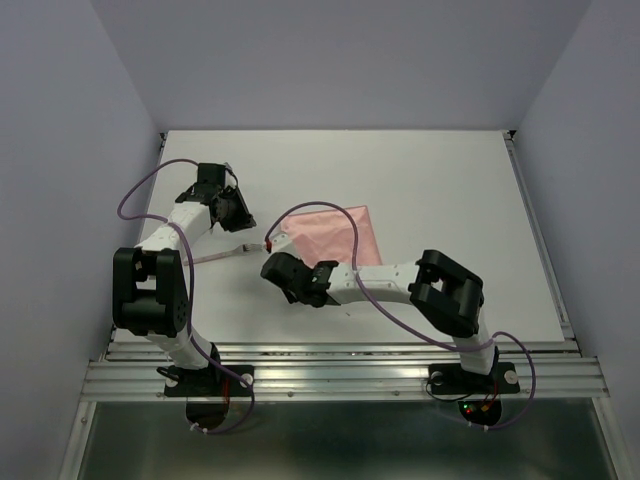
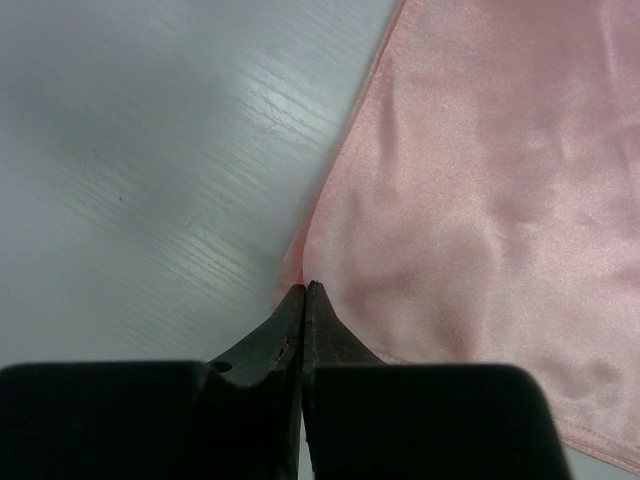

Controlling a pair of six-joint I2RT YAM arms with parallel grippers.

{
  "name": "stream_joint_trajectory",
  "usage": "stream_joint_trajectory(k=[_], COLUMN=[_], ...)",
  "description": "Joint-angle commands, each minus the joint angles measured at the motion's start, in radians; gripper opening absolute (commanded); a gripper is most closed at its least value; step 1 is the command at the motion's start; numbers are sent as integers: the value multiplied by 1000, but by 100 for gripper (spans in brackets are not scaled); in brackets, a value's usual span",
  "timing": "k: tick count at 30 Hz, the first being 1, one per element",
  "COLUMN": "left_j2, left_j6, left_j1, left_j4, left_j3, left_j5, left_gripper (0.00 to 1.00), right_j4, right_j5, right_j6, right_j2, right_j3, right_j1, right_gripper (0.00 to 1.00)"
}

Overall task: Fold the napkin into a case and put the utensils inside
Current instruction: Pick up the top corner of the square-folded napkin from the center of the board, then fold the top corner of the square-folded napkin at the center of the board.

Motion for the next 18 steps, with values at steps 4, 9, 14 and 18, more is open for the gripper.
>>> stream_joint_trajectory(k=[4,9,14,18], left_j2=[-19,-16,-13,-9], left_j6=[21,27,27,21], left_j1=[4,4,2,4], left_j4=[7,-1,0,2], left_j3=[1,11,12,12], left_j5=[11,7,8,19], left_gripper=[27,27,27,27], right_j4=[105,173,227,247], right_j5=[-20,-73,-109,-110], right_j6=[14,6,-21,-58], right_j2=[-120,-167,-186,-157], right_j3=[-43,-82,-99,-61], right_j1=[-71,-175,-263,-327], right_gripper=[1,1,1,1])
